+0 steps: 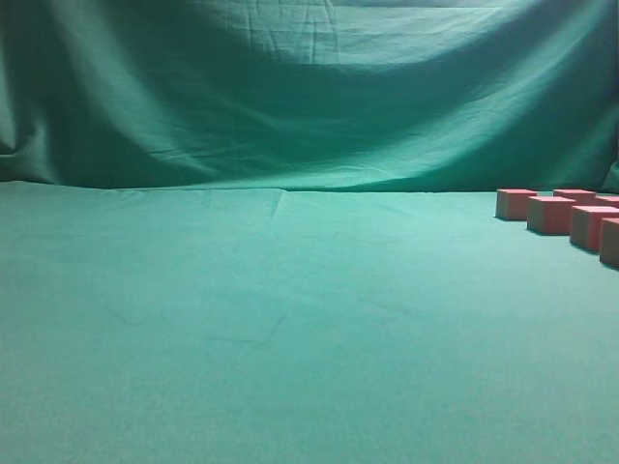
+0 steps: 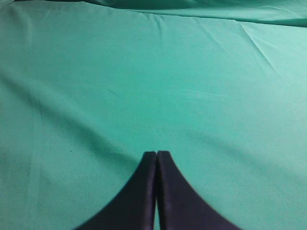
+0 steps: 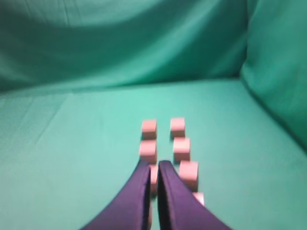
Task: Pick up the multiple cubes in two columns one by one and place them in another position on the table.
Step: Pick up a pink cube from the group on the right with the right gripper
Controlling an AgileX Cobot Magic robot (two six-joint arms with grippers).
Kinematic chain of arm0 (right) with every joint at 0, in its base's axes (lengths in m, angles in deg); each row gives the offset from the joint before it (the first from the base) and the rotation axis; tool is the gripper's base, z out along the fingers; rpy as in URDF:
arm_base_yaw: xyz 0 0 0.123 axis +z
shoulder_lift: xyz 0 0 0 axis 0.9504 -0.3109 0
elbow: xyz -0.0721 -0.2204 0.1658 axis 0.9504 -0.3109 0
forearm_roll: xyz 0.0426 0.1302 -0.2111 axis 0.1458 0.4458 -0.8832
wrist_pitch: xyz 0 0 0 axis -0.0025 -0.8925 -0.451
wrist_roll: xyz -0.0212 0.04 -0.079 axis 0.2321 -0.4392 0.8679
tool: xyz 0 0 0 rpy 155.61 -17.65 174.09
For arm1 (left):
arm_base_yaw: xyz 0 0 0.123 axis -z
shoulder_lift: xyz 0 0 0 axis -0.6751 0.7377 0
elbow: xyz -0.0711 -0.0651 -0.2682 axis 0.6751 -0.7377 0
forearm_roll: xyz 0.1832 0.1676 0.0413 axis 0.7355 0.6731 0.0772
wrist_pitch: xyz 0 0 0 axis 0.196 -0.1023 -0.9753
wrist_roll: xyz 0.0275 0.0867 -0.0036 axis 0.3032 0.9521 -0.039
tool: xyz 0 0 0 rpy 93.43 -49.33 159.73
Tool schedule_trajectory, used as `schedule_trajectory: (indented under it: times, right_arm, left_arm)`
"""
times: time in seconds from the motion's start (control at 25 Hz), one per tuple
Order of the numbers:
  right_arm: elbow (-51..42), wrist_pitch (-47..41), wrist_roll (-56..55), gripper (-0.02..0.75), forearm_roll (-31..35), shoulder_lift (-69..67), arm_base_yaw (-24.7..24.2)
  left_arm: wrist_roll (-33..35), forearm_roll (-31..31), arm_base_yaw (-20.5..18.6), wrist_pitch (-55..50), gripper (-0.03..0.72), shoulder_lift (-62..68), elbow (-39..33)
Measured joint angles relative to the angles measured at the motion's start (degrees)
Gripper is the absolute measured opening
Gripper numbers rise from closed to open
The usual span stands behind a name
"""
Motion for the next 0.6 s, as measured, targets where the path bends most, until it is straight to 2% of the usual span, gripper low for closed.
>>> schedule_trajectory:
  times: [0.36,0.4,0.44,0.6]
  right_arm:
    - [11.29,-27.70,5.25,0.049,2.61,-18.43,0.00]
    - [12.94,-31.04,5.38,0.000,2.61,-21.47,0.00]
    - [14.53,-34.16,5.48,0.000,2.61,-24.04,0.00]
    - [18.46,-40.29,5.26,0.000,2.61,-35.37,0.00]
  left_arm:
    - [0.00,0.00,0.00,0.00,0.000,0.00,0.00]
    - [0.00,0.00,0.00,0.00,0.000,0.00,0.00]
    - [0.00,0.00,0.00,0.00,0.000,0.00,0.00]
    - [0.00,0.00,0.00,0.00,0.000,0.00,0.00]
